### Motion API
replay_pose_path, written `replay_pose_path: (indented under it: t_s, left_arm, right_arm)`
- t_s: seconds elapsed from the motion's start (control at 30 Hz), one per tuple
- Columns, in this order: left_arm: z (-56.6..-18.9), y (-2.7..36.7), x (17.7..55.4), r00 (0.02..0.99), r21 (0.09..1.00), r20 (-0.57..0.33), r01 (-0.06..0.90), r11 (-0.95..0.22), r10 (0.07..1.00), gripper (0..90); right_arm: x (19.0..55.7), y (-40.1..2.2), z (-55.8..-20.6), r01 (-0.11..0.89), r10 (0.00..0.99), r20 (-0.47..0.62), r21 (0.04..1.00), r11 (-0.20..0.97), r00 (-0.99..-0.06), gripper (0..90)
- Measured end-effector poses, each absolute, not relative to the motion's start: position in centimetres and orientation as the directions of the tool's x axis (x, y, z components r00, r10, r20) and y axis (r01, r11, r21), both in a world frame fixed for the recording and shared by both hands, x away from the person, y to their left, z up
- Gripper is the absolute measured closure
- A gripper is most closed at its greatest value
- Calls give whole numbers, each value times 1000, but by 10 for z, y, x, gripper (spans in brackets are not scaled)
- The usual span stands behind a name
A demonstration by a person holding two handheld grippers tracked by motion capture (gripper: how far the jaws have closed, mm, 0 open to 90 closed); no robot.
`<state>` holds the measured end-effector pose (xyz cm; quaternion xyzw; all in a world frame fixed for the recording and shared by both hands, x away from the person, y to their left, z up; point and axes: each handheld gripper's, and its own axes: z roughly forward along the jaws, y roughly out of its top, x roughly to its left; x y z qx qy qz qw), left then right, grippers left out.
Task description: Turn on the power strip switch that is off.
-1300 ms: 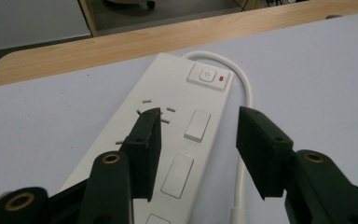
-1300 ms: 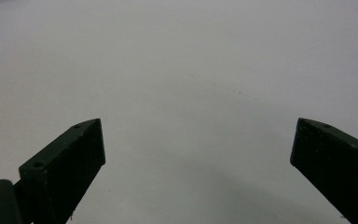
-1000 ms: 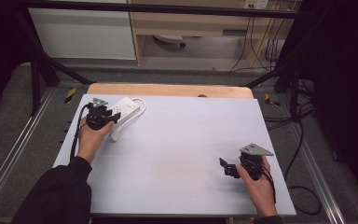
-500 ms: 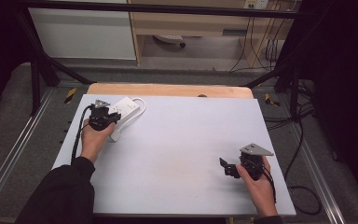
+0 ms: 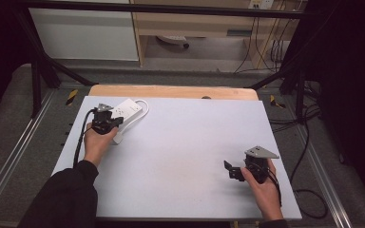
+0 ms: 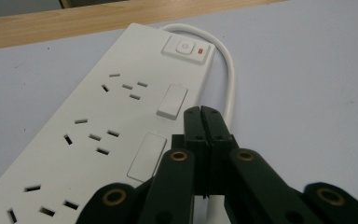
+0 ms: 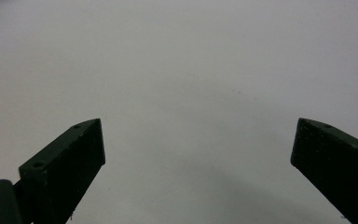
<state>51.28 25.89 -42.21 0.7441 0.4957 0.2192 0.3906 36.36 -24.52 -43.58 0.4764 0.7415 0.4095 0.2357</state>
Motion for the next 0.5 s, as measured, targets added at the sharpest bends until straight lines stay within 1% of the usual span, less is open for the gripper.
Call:
replay_pose_path:
  t_s: [0.23,0.5]
  left_arm:
    - [-424,259,516,409,800,-53,563,-206,911,900]
    - [-428,265,524,370,799,-41,569,-192,928,900]
  right_arm:
    - [364,-245,-436,514,897,41,831,214,-440,33]
    - [364,-245,-436,516,898,44,830,212,-438,32]
